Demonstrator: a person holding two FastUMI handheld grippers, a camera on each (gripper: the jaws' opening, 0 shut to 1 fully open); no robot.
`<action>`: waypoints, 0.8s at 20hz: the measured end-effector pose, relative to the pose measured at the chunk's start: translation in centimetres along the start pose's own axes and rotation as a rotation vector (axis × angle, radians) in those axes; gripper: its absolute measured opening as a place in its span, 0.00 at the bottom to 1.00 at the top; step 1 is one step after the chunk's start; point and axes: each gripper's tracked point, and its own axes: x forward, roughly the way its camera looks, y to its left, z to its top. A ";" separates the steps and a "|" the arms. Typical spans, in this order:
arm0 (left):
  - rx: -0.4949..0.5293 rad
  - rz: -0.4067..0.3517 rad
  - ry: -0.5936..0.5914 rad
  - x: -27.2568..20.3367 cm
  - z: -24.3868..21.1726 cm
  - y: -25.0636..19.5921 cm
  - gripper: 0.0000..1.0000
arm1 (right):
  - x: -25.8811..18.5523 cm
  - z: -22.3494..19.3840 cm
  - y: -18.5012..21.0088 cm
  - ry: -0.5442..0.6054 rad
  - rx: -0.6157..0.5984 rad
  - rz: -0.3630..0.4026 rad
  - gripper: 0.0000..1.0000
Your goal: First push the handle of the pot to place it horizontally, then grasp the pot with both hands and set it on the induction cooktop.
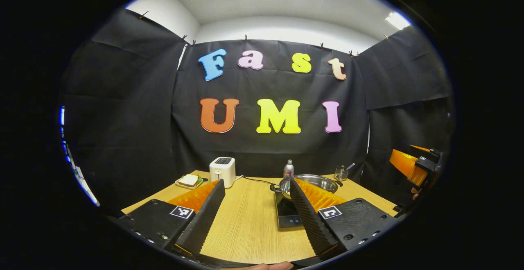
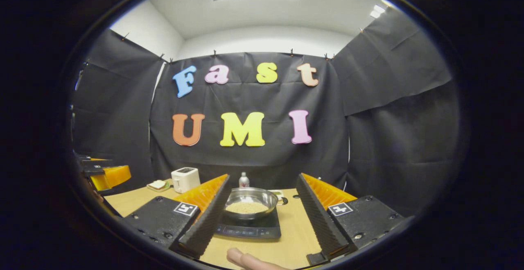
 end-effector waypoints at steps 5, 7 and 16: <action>-0.004 -0.002 -0.007 -0.2 0.4 0.2 0.95 | -0.1 0.3 0.2 -0.008 -0.010 0.004 0.99; -0.007 0.000 -0.010 -0.2 0.4 0.3 0.94 | -0.2 0.5 0.4 -0.017 -0.012 0.010 0.99; -0.013 -0.001 -0.006 -0.2 0.0 0.5 0.95 | -0.2 0.4 0.5 -0.017 -0.012 0.021 0.99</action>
